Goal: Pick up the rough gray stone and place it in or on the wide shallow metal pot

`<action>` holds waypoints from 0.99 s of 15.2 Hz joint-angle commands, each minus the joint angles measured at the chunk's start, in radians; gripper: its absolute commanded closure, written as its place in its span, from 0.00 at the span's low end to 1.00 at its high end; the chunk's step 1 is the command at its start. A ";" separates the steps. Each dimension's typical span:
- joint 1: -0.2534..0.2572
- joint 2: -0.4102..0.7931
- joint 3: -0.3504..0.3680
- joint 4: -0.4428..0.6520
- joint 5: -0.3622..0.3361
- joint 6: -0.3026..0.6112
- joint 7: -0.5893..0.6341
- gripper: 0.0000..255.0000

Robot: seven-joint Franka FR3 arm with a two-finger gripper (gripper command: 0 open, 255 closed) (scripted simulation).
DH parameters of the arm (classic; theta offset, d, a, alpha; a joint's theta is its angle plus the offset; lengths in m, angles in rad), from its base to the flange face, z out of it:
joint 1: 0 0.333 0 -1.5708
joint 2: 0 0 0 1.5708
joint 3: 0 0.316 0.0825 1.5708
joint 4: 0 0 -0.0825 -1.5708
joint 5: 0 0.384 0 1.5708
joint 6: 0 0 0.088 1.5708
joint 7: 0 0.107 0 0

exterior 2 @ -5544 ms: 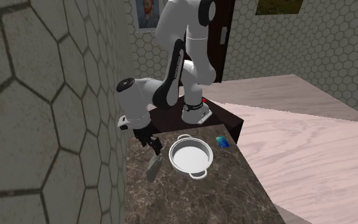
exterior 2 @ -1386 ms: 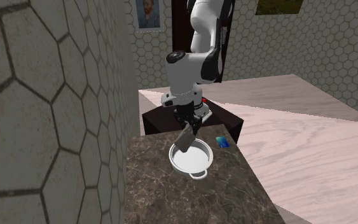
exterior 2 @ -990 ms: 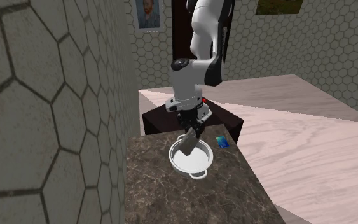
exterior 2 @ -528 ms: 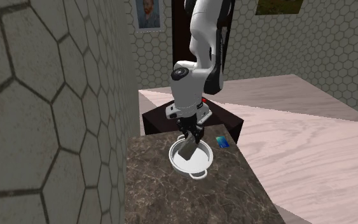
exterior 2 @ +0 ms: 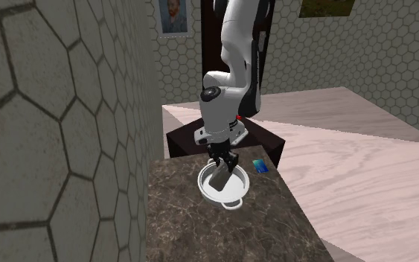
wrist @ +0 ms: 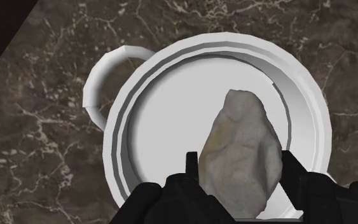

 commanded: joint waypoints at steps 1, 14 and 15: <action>0.000 0.000 0.000 0.000 0.001 0.001 0.000 1.00; -0.024 -0.132 -0.030 0.044 -0.049 -0.178 0.020 0.00; -0.024 -0.132 -0.031 0.044 -0.049 -0.178 0.020 0.00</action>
